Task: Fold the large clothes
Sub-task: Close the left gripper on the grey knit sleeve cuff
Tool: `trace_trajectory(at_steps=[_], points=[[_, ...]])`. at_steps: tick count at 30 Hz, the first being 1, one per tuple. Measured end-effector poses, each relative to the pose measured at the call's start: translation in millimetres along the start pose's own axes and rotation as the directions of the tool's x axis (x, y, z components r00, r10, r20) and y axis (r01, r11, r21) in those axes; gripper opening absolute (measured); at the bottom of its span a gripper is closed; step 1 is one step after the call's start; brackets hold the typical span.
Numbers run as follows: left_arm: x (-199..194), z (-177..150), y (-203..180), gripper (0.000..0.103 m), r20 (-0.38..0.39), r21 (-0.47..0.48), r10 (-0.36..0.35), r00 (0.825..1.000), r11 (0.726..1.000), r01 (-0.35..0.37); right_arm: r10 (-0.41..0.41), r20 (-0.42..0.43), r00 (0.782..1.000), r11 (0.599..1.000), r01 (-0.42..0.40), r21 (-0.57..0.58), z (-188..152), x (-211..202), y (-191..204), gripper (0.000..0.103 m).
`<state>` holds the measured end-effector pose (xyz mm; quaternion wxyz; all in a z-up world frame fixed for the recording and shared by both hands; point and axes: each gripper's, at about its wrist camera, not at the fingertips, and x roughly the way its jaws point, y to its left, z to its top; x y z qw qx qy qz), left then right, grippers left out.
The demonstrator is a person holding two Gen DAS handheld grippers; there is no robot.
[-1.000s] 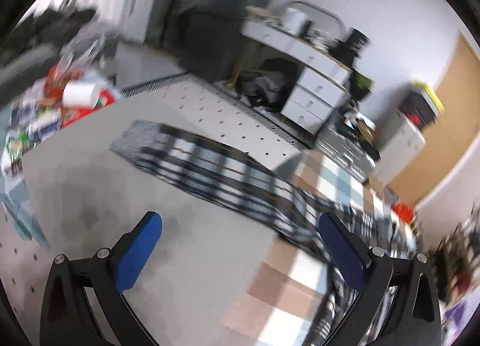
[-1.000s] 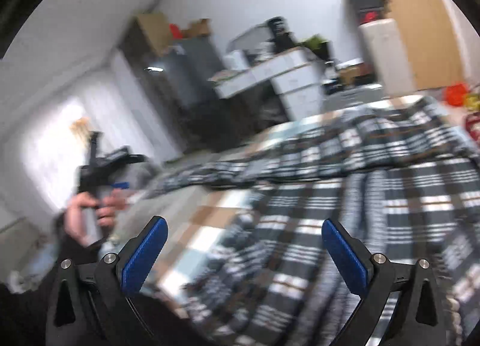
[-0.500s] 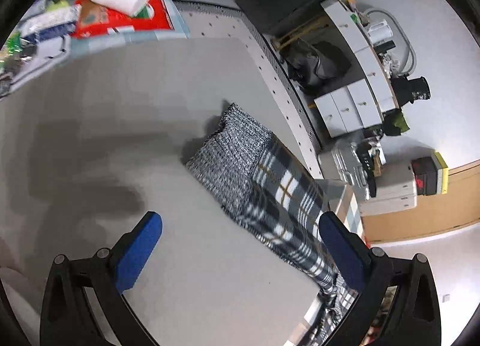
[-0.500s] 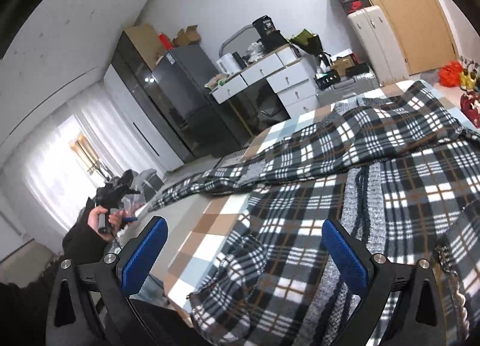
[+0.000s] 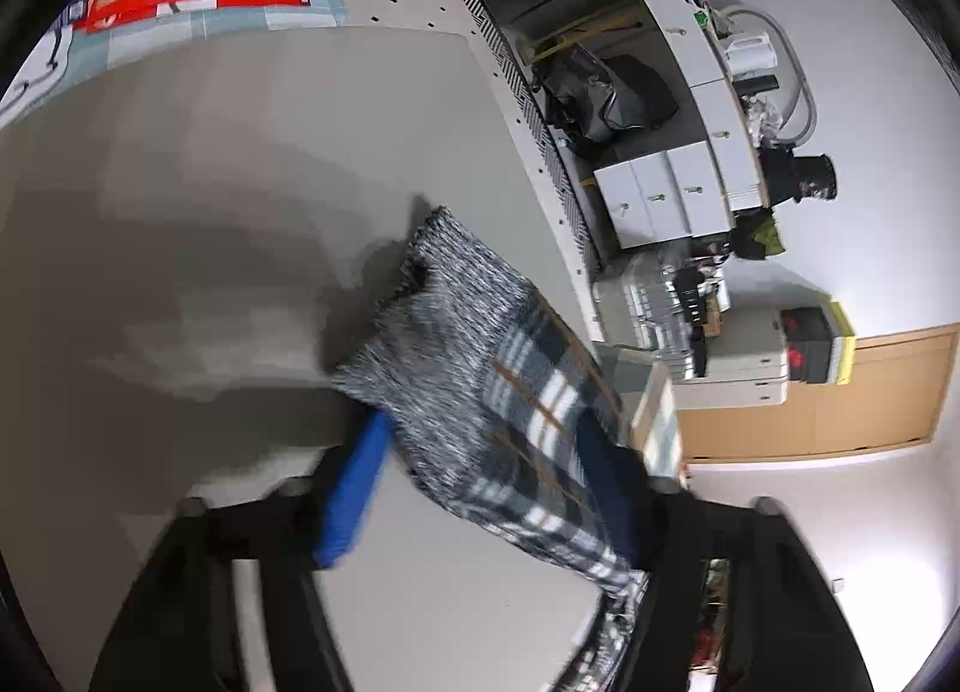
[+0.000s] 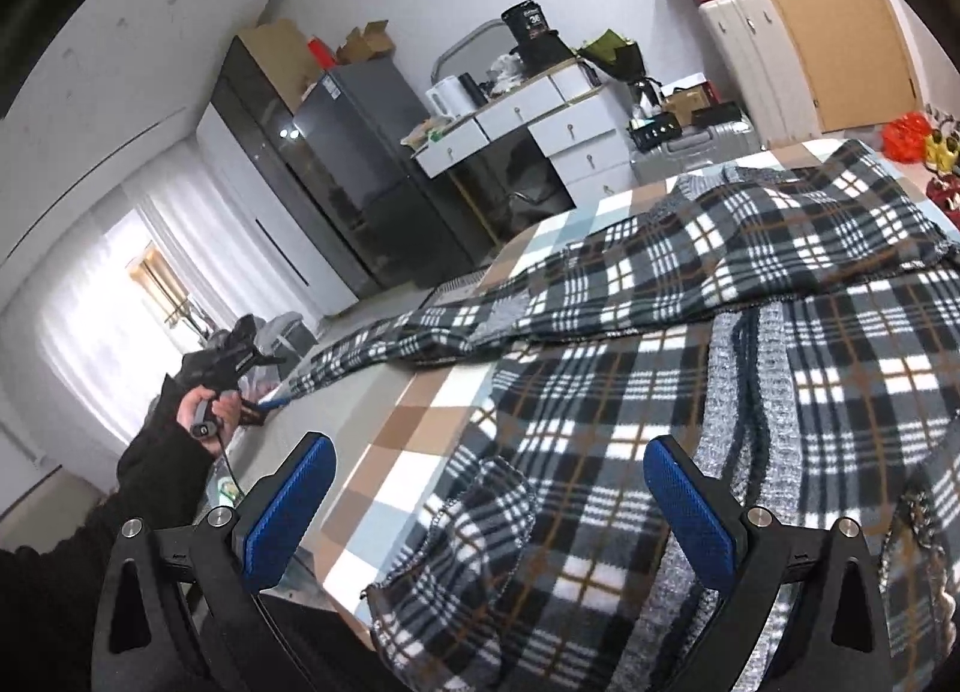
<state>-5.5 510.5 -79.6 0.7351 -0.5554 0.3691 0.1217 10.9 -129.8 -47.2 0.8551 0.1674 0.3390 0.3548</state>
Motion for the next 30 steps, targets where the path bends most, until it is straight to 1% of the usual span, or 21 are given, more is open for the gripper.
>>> trace_trajectory(at_steps=[1,2,3,5,8,9,11,14,17,19,20,21,22,23,24,25,27,30], points=[[-1,2,5,0.029,-0.003,0.005,0.013,1.0,1.0,-0.013,0.003,-0.001,1.0,1.0,-0.003,-0.001,0,0,0,0.103],[1,2,7,0.016,-0.01,0.01,0.033,0.999,0.999,-0.033,0.003,-0.003,1.0,1.0,-0.003,-0.004,-1,1,2,0.103],[2,2,7,0.01,-0.011,0.009,0.039,0.999,0.999,-0.038,0.003,-0.004,1.0,1.0,-0.003,-0.007,-1,1,3,0.103],[2,2,8,0.009,-0.004,0.011,0.039,0.999,0.999,-0.039,-0.002,-0.007,1.0,1.0,0.002,-0.013,-1,2,4,0.103],[1,2,3,0.007,0.025,0.044,0.086,0.996,0.995,-0.087,-0.011,-0.018,1.0,1.0,0.011,-0.019,-2,5,5,0.103],[-1,-1,-2,0.007,0.047,0.062,0.113,0.992,0.991,-0.116,-0.015,-0.018,1.0,1.0,0.014,-0.02,-2,5,5,0.103],[-4,-3,-6,0.007,0.079,0.081,0.132,0.988,0.987,-0.138,-0.017,-0.017,1.0,1.0,0.017,-0.021,-2,4,5,0.103],[-13,-10,-20,0.006,0.137,0.15,0.166,0.976,0.971,-0.187,-0.016,-0.007,1.0,1.0,0.016,-0.017,-1,1,4,0.103],[-18,-16,-28,0.005,0.148,0.225,0.163,0.975,0.955,-0.193,-0.013,0.004,1.0,1.0,0.013,-0.015,0,-3,3,0.103],[-25,-19,-26,0.005,0.19,0.236,0.143,0.971,0.954,-0.186,-0.011,0.008,1.0,1.0,0.011,-0.015,1,-4,3,0.103],[-28,-20,-22,0.005,0.189,0.235,0.11,0.976,0.96,-0.153,-0.008,0.009,1.0,1.0,0.008,-0.011,1,-6,3,0.103],[-25,-18,-18,0.005,0.158,0.241,0.085,0.984,0.963,-0.122,-0.006,0.009,1.0,1.0,0.006,-0.006,1,-6,2,0.103],[-18,-14,-19,0.005,0.131,0.244,0.085,0.988,0.963,-0.115,-0.001,0.009,1.0,1.0,0.001,-0.002,1,-6,2,0.103],[-13,-13,-14,0.006,0.106,0.248,0.107,0.989,0.96,-0.13,0.003,0.008,1.0,1.0,-0.003,0.0,1,-6,2,0.103],[-11,-12,-12,0.006,0.112,0.247,0.129,0.985,0.957,-0.153,0.005,0.007,1.0,1.0,-0.005,-0.002,0,-7,3,0.103],[-9,-10,-12,0.006,0.114,0.242,0.135,0.984,0.957,-0.16,0.005,0.007,1.0,1.0,-0.005,-0.007,0,-7,3,0.103],[-8,-6,-2,0.006,0.096,0.204,0.107,0.99,0.971,-0.125,0.011,0.011,1.0,1.0,-0.01,-0.016,0,-9,6,0.103],[-6,-1,5,0.007,0.085,0.166,0.106,0.991,0.979,-0.119,0.02,0.021,1.0,1.0,-0.02,-0.019,0,-11,9,0.103]])
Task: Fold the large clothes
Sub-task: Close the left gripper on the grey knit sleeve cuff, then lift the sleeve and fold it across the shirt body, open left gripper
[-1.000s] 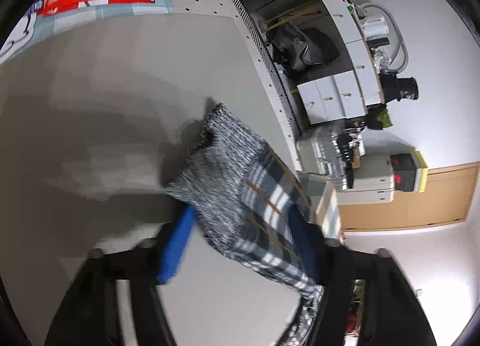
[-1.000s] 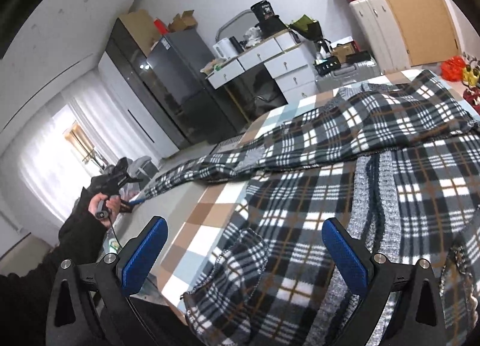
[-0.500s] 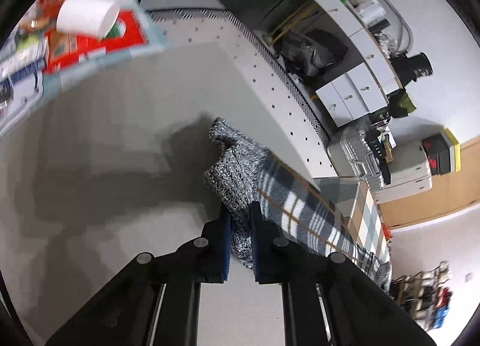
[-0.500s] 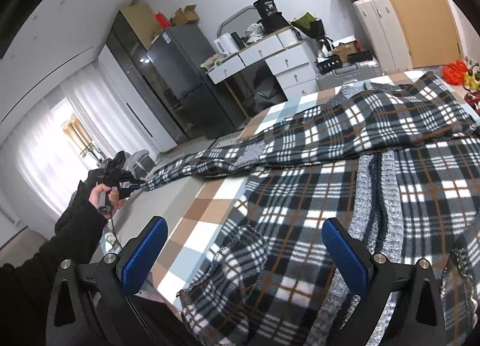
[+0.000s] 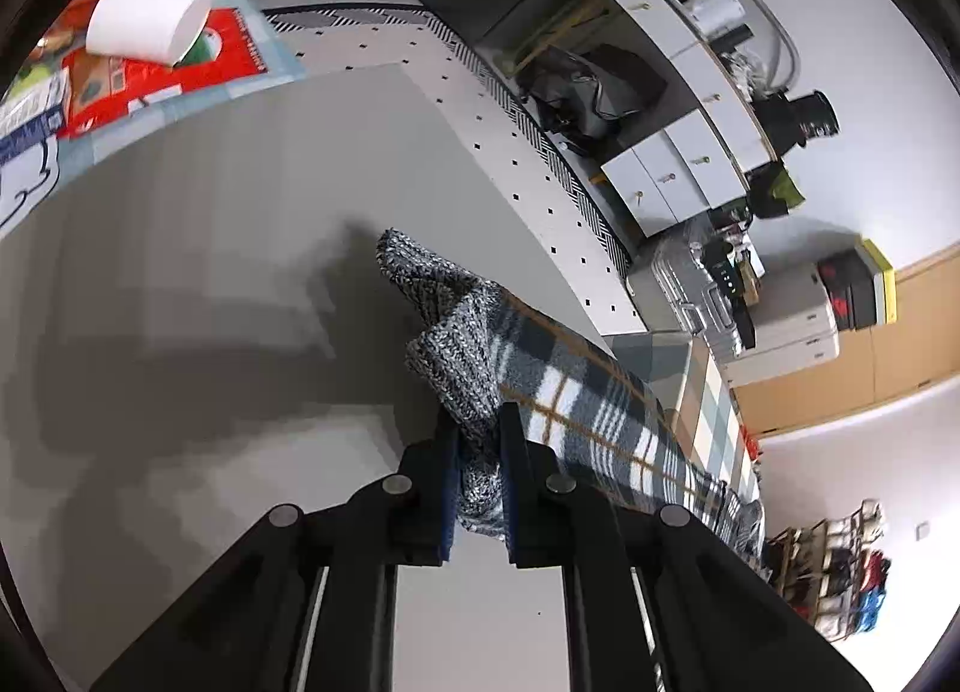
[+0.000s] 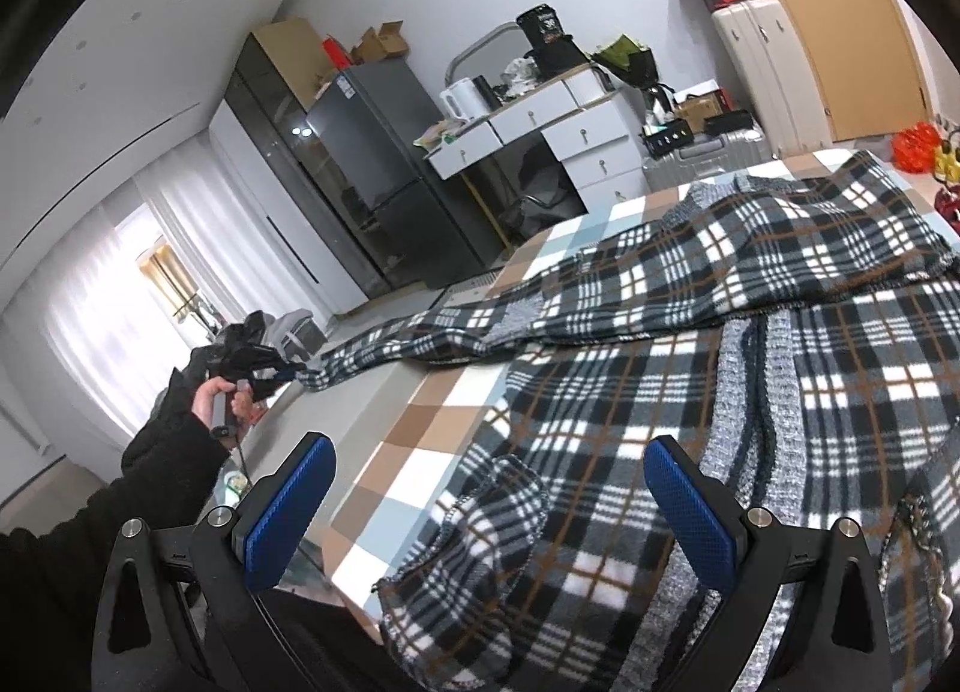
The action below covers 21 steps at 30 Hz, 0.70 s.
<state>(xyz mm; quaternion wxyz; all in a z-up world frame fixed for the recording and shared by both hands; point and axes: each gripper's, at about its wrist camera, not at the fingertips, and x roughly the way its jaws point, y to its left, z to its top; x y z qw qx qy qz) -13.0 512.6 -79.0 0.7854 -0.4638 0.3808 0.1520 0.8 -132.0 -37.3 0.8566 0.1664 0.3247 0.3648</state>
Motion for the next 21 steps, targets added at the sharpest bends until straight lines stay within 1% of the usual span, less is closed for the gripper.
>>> trace_trajectory(at_steps=[2,4,6,7,9,11,12,13,14,15,17,19,21], points=[[6,2,4,0.013,-0.026,-0.027,0.018,0.999,0.999,-0.019,0.004,0.002,1.0,1.0,-0.004,-0.004,0,-1,2,0.103],[10,3,6,0.014,-0.043,-0.051,0.02,0.999,0.998,-0.022,0.004,0.004,1.0,1.0,-0.004,-0.008,0,-1,3,0.103],[13,0,6,0.016,-0.051,-0.076,0.021,0.998,0.997,-0.025,0.007,-0.007,1.0,1.0,-0.007,-0.009,0,1,3,0.103],[11,-3,4,0.018,-0.041,-0.087,0.007,0.999,0.996,-0.011,0.011,-0.014,1.0,1.0,-0.011,-0.008,0,2,4,0.103],[7,-7,2,0.026,-0.026,-0.099,-0.019,0.999,0.995,0.016,0.012,-0.015,1.0,1.0,-0.012,-0.01,-1,2,4,0.103],[5,-9,-5,0.027,-0.013,-0.088,-0.008,1.0,0.996,0.007,0.013,-0.016,1.0,1.0,-0.014,-0.017,-1,3,6,0.103],[4,-10,-8,0.026,-0.001,-0.067,0.009,1.0,0.998,-0.01,0.013,-0.015,1.0,1.0,-0.014,-0.018,-1,3,6,0.103],[6,-10,-14,0.025,0.01,-0.046,0.03,1.0,0.998,-0.029,0.012,-0.014,1.0,1.0,-0.012,-0.019,-1,4,6,0.103],[7,-10,-18,0.01,0.012,-0.018,0.058,0.998,0.998,-0.058,0.011,-0.014,1.0,1.0,-0.011,-0.019,-1,4,7,0.103],[10,-10,-22,0.006,0.01,0.004,0.078,0.997,0.997,-0.078,0.013,-0.015,1.0,1.0,-0.013,-0.019,-1,4,7,0.103],[9,-9,-25,0.006,0.033,0.016,0.083,0.996,0.996,-0.084,0.017,-0.015,1.0,1.0,-0.017,-0.015,0,4,7,0.103],[1,-11,-33,0.006,0.079,0.042,0.102,0.992,0.993,-0.106,0.021,-0.013,1.0,1.0,-0.022,-0.014,1,5,8,0.103],[-13,-15,-51,0.006,0.13,0.089,0.114,0.985,0.988,-0.126,0.029,-0.01,1.0,0.999,-0.029,-0.019,1,3,8,0.103]])
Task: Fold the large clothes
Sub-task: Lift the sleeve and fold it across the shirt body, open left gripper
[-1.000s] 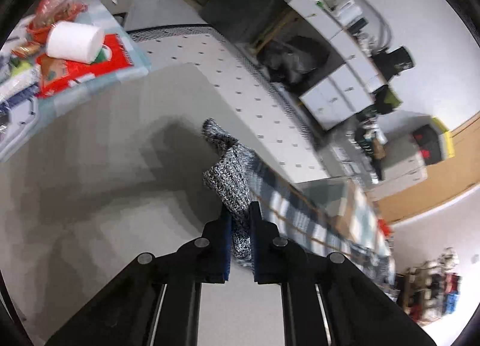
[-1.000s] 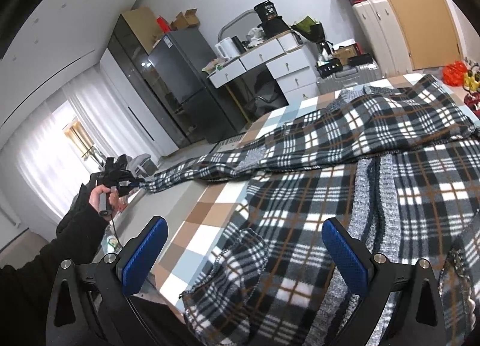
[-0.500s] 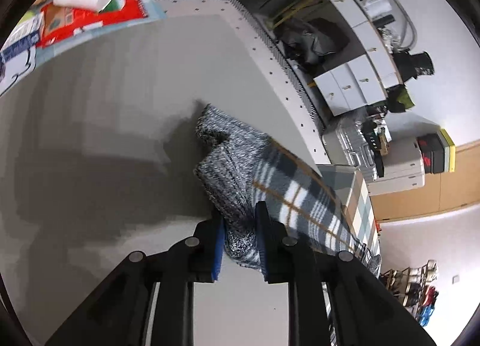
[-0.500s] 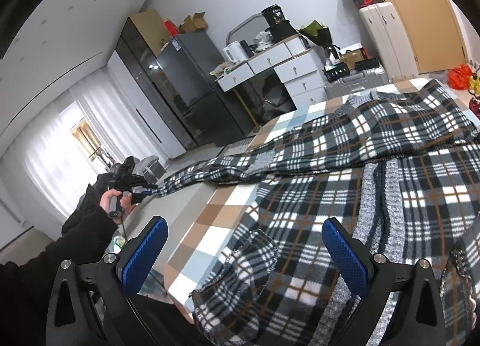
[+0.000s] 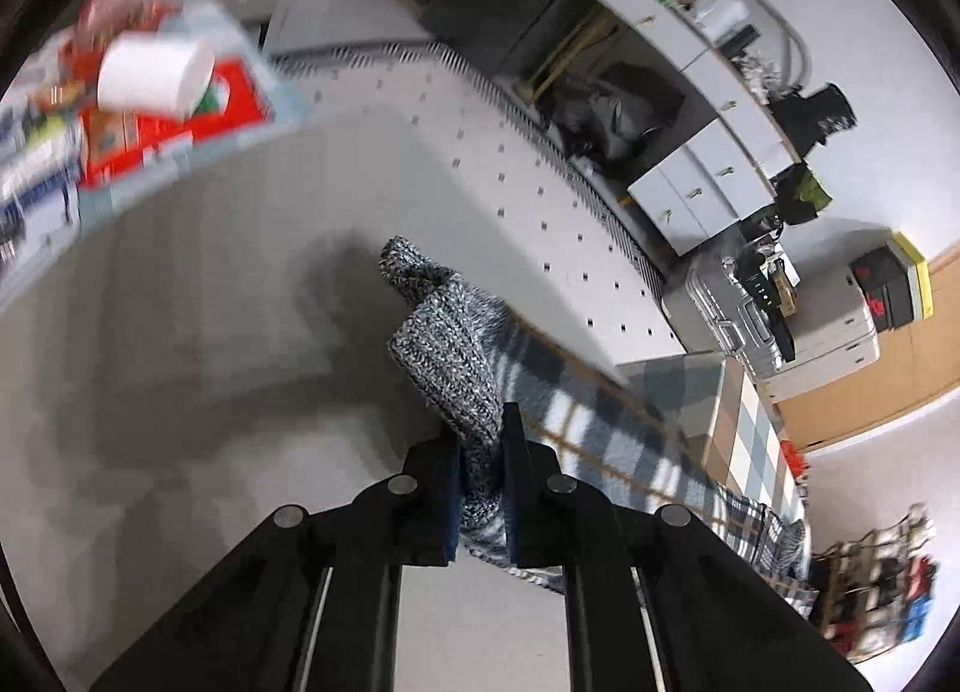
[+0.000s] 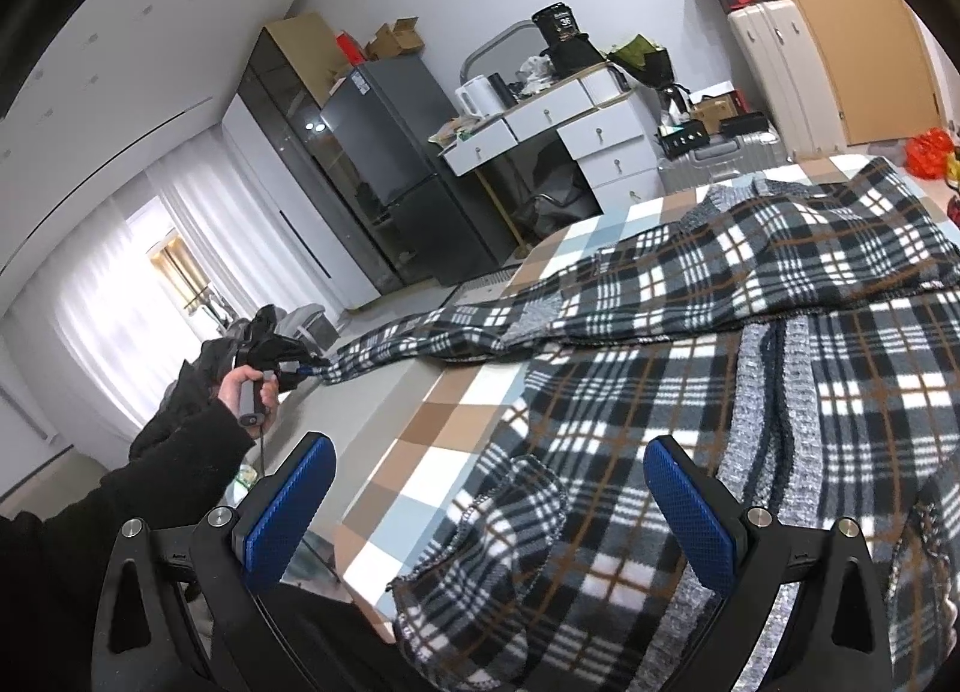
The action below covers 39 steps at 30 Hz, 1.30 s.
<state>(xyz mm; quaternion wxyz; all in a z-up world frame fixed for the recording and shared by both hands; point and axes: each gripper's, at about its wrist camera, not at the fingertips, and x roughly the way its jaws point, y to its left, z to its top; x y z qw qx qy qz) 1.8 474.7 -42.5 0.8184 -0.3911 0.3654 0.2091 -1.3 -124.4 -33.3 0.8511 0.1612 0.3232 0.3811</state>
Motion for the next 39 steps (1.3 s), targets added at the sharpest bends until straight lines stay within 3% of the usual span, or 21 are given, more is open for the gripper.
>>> trace_trajectory(at_steps=[6,9,15,21,28,33,35,37,39], points=[[-60,-16,-69,0.006,0.163,0.156,-0.009,0.987,0.988,-0.016,0.028,0.02,0.999,1.0,-0.028,-0.009,-1,-16,1,0.103],[-83,-33,-118,0.006,0.193,0.257,-0.037,0.98,0.966,-0.014,0.051,0.039,0.998,0.999,-0.05,-0.015,-2,-28,2,0.103],[-106,-82,-215,0.006,0.176,0.418,-0.117,0.977,0.908,0.033,0.008,0.083,0.996,0.999,-0.004,-0.045,-2,-56,-3,0.103],[-110,-115,-290,0.006,0.165,0.537,-0.107,0.981,0.844,0.002,-0.064,0.081,0.995,0.998,0.062,0.024,-1,-77,-28,0.103],[-86,-157,-353,0.006,0.092,0.621,-0.077,0.993,0.784,0.004,-0.173,0.06,0.983,0.982,0.168,0.084,0,-92,-57,0.103],[-54,-214,-392,0.006,-0.027,0.701,-0.087,0.996,0.708,0.081,-0.239,0.057,0.969,0.961,0.228,0.158,3,-103,-79,0.103],[-41,-231,-406,0.006,-0.082,0.716,-0.076,0.994,0.689,0.112,-0.259,0.063,0.964,0.952,0.243,0.184,3,-110,-87,0.103],[-23,-253,-421,0.006,-0.186,0.721,-0.049,0.981,0.671,0.17,-0.273,0.068,0.96,0.944,0.253,0.212,3,-116,-96,0.103],[-14,-277,-441,0.006,-0.227,0.75,-0.032,0.973,0.631,0.195,-0.269,0.07,0.96,0.939,0.246,0.241,2,-122,-102,0.103]])
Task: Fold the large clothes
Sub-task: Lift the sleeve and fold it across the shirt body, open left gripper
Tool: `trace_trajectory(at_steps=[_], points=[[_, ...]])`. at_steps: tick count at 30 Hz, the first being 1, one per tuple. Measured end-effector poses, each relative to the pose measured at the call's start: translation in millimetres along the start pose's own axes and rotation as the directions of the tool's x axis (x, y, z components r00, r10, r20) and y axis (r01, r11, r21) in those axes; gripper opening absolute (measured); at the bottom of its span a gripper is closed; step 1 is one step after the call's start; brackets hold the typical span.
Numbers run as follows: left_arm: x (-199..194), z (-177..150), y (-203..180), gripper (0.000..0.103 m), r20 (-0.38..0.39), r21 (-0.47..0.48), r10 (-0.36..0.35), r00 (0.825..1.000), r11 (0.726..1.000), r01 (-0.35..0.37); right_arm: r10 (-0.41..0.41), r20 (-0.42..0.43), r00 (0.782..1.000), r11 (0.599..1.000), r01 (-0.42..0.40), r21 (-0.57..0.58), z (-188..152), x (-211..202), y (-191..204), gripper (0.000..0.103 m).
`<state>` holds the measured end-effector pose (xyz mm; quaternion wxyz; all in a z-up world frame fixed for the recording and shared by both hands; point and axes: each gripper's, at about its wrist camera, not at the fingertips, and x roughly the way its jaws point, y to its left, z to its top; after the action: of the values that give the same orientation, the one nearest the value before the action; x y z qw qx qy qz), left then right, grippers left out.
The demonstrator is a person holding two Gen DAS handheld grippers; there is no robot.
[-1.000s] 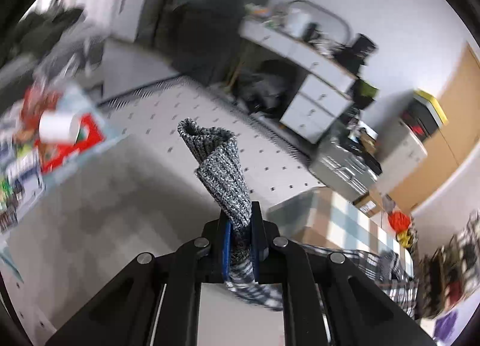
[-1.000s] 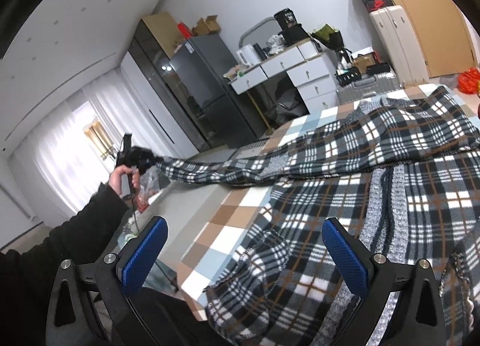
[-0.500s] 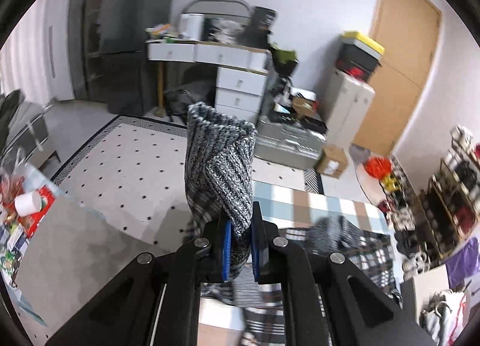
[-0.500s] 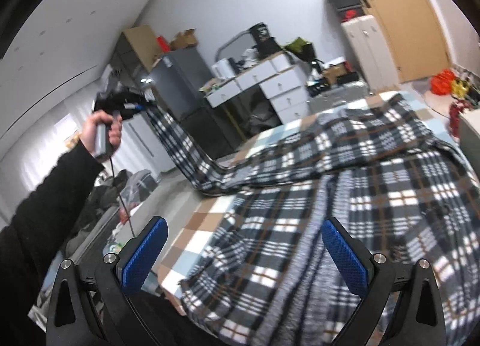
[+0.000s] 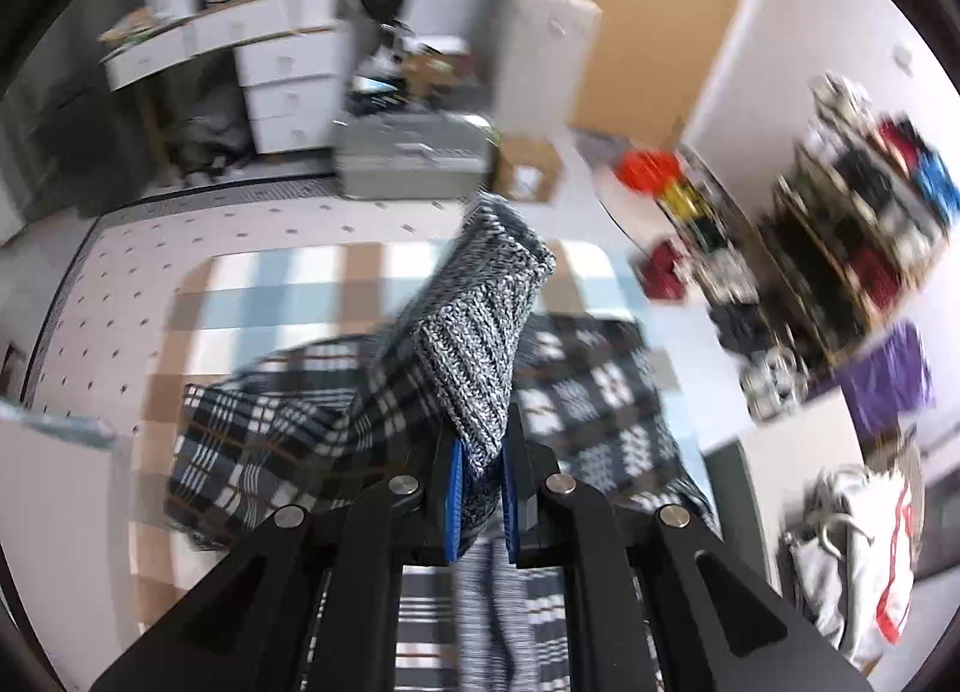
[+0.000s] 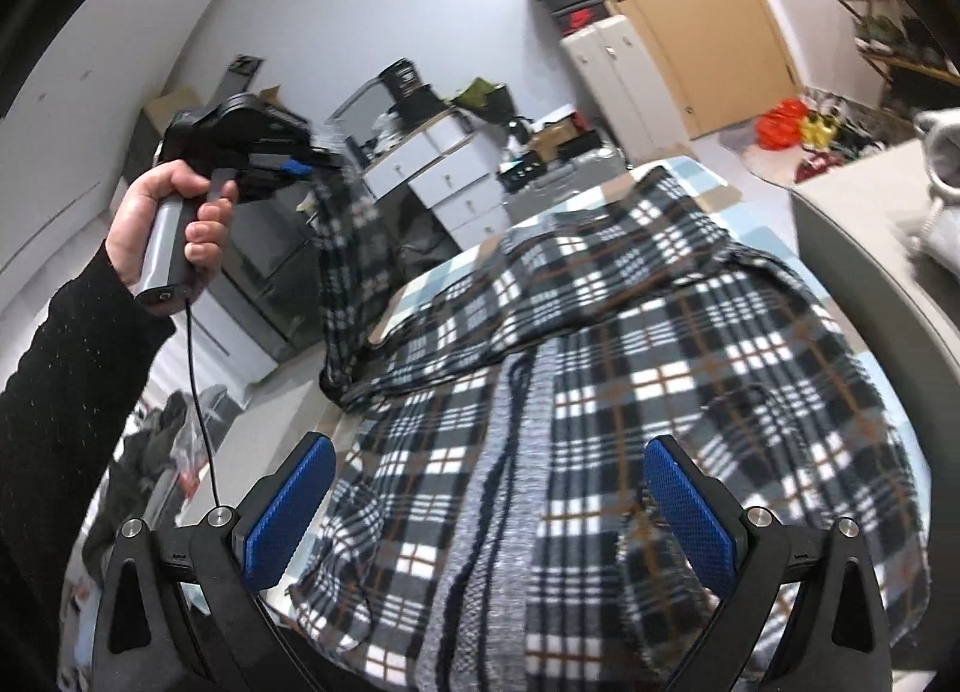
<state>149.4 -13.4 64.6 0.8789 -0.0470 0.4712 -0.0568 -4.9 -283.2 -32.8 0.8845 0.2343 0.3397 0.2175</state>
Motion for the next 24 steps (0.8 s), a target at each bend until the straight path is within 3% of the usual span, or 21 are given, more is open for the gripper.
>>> trace_trajectory(at_steps=[5,14,20,24], points=[[27,14,-68,0.006,-0.044,0.114,-0.04,0.998,0.992,0.045,-0.01,0.002,1.0,0.999,0.01,0.048,4,-5,-17,0.103],[94,20,-130,0.006,-0.182,0.089,-0.169,0.969,0.978,0.187,-0.049,0.021,0.999,0.989,0.045,0.144,9,-16,-50,0.103],[120,9,-163,0.006,-0.28,0.07,-0.3,0.912,0.941,0.331,-0.057,0.013,0.998,0.986,0.054,0.157,12,-18,-58,0.103],[130,3,-162,0.006,-0.352,0.066,-0.258,0.9,0.952,0.299,-0.074,-0.004,0.997,0.985,0.074,0.156,12,-14,-62,0.103]])
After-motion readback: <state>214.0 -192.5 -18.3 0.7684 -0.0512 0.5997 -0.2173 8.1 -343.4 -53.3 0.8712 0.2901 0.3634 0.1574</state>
